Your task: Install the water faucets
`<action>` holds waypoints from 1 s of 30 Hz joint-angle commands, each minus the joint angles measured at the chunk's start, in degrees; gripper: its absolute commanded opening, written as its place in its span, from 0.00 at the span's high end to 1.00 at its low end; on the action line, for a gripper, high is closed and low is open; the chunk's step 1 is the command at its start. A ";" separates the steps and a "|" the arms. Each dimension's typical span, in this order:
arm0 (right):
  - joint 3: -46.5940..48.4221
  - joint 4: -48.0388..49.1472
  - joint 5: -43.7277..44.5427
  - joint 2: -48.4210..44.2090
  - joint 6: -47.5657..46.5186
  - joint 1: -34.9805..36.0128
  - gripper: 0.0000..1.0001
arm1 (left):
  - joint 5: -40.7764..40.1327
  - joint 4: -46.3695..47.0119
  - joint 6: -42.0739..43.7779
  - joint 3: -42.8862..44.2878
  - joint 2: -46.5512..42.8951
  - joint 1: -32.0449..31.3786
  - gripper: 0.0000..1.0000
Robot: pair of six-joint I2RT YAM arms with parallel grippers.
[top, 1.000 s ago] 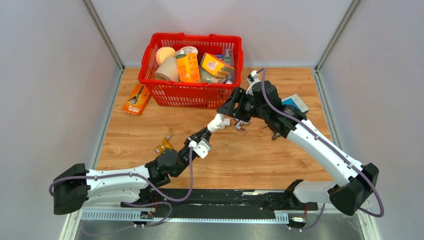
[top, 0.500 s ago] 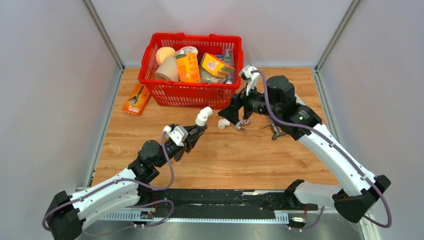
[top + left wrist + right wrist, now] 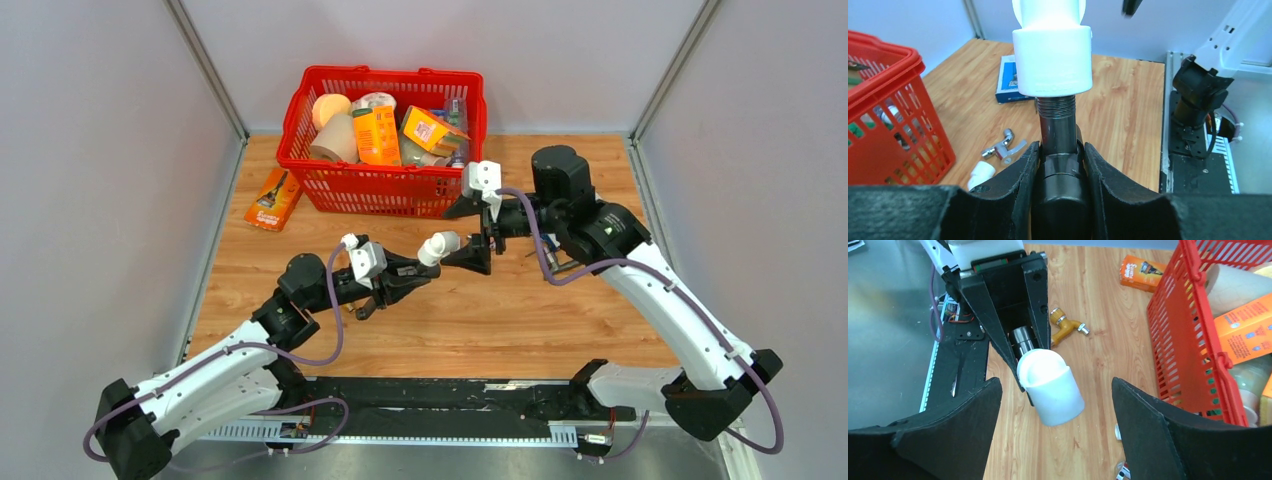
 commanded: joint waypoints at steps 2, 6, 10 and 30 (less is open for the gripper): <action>2.71 -2.56 -4.51 2.28 -2.50 0.63 0.18 | 4.22 1.70 1.63 5.19 -0.11 0.23 1.00; 3.50 -2.65 -3.72 3.78 0.31 1.42 0.25 | 4.22 0.56 3.65 6.60 0.94 0.23 1.00; 4.47 -2.83 -3.02 5.36 4.01 1.86 0.44 | 2.73 0.29 5.58 7.48 1.83 0.23 1.00; 0.43 -3.80 35.30 14.06 61.05 1.95 0.99 | -63.88 33.94 38.35 0.62 12.63 -24.98 1.00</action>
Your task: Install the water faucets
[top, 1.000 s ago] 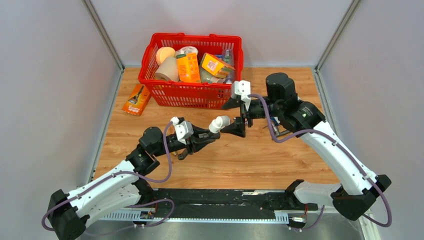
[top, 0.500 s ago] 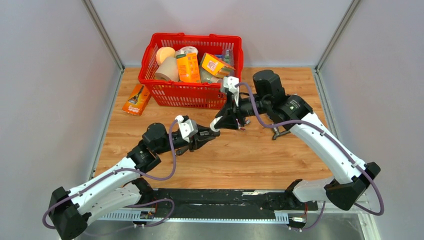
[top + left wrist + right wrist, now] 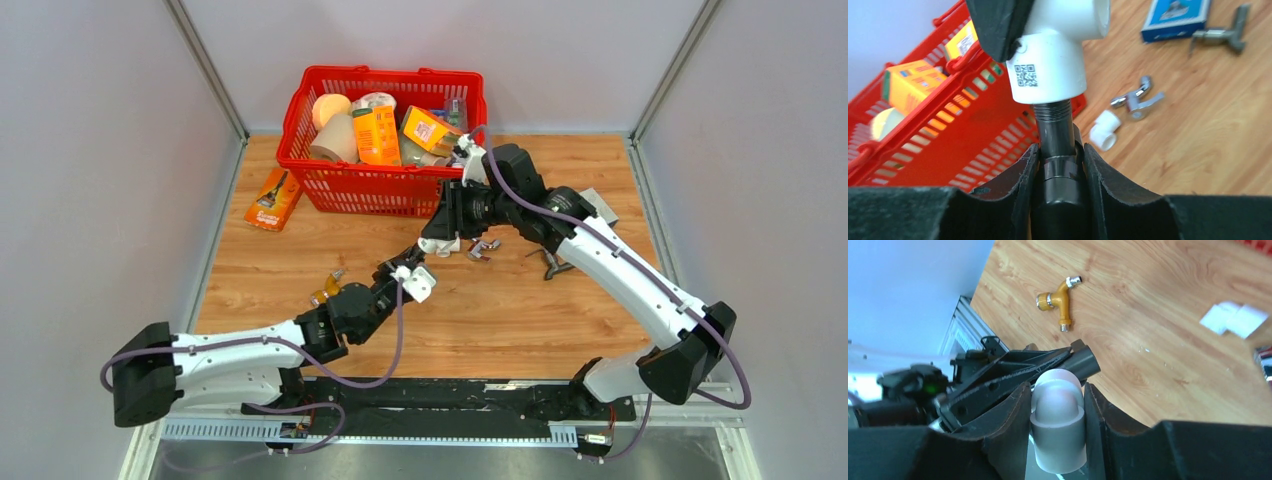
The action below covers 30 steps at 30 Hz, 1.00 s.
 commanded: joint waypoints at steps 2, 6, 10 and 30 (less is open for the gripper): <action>-2.05 -0.54 11.37 1.78 11.81 -0.32 0.86 | -14.57 27.84 15.66 2.70 4.91 -5.71 1.00; 0.68 -0.27 12.42 0.29 9.45 -0.32 0.60 | -12.47 25.92 9.63 0.95 4.13 -5.11 1.00; 3.67 1.48 9.01 -2.26 -1.33 -1.29 0.39 | -3.52 15.64 -0.91 -0.98 -1.23 -0.11 1.00; -14.44 4.67 -24.74 -25.74 -79.57 -1.64 0.12 | 70.21 -9.15 -26.26 9.45 -7.31 26.28 1.00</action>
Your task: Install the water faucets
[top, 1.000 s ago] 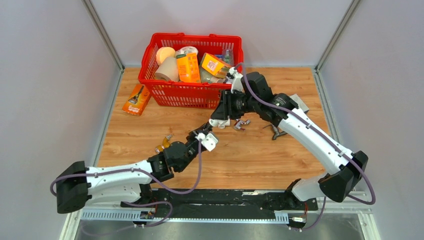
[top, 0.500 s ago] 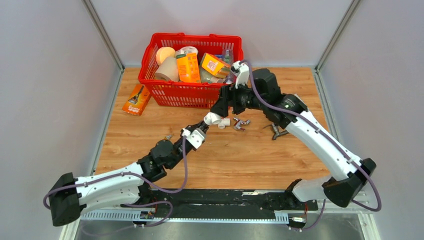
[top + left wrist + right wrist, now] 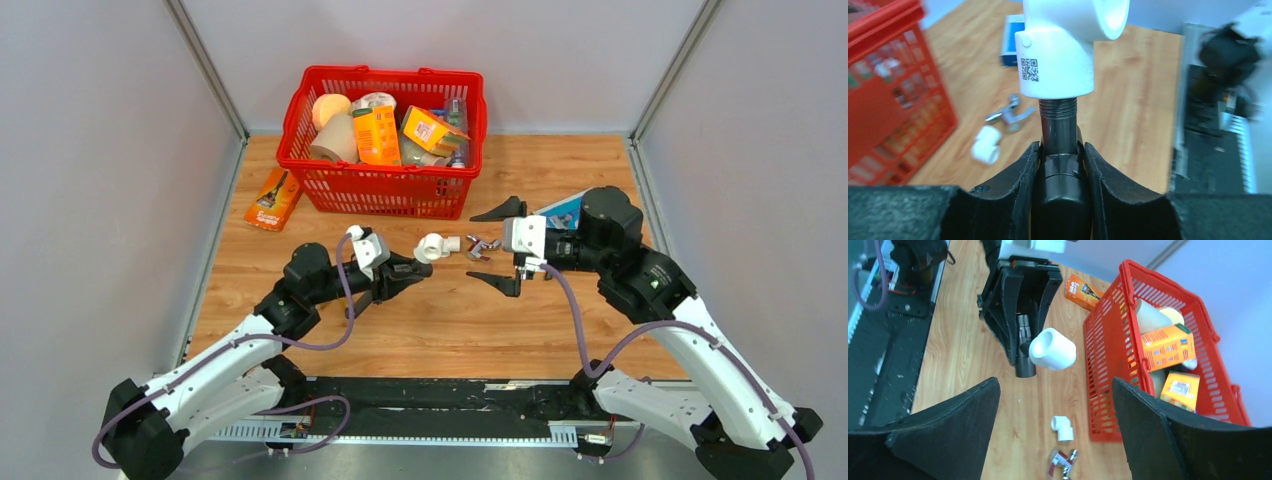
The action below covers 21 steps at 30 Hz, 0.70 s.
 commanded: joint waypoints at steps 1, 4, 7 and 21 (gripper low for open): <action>0.43 -4.57 -7.37 2.57 -17.95 0.08 0.13 | 19.74 1.64 -2.59 10.71 2.22 0.40 1.00; 1.48 -7.30 -8.17 4.59 -21.03 0.17 0.14 | 23.09 -1.61 -1.62 13.97 4.60 0.31 1.00; 2.27 -7.66 -9.48 5.91 -21.91 0.17 0.14 | 25.64 -5.21 0.23 17.13 7.15 0.31 1.00; 5.53 -8.09 -13.44 10.04 -22.80 0.26 0.16 | 29.78 -14.62 7.08 24.35 12.25 0.31 1.00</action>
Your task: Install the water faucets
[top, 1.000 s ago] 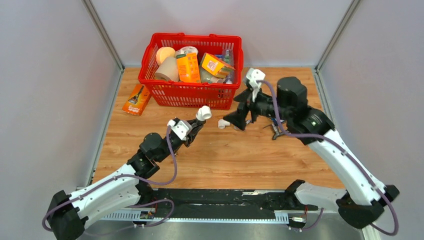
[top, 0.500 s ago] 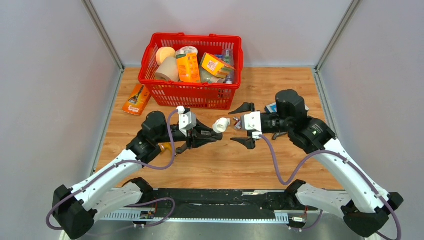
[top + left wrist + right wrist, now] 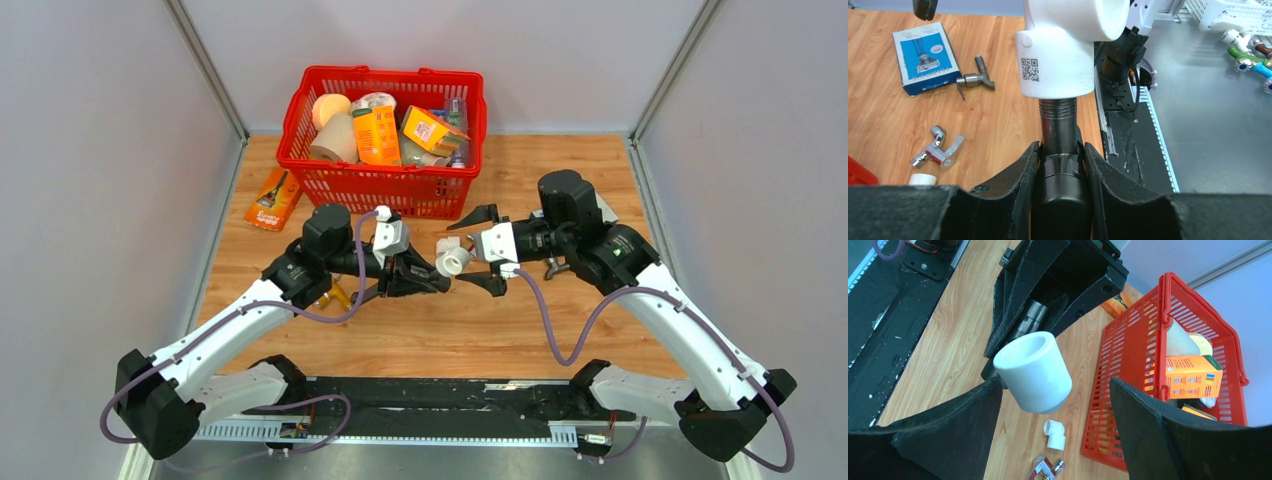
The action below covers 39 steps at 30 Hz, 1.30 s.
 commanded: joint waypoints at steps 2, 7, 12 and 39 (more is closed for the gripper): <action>2.90 -0.31 -5.14 1.30 -1.42 0.35 0.19 | 4.43 1.57 3.22 5.44 0.45 0.13 1.00; 3.69 -0.67 -6.46 2.80 0.25 0.61 0.27 | 4.43 -1.15 4.80 7.29 1.42 0.13 1.00; 4.40 -0.67 -7.77 3.94 4.37 0.70 0.55 | -0.48 -2.21 6.38 7.29 0.46 -0.48 1.00; -3.96 11.81 33.80 8.34 97.47 1.67 0.83 | -103.60 61.71 49.21 -13.71 10.13 -39.77 1.00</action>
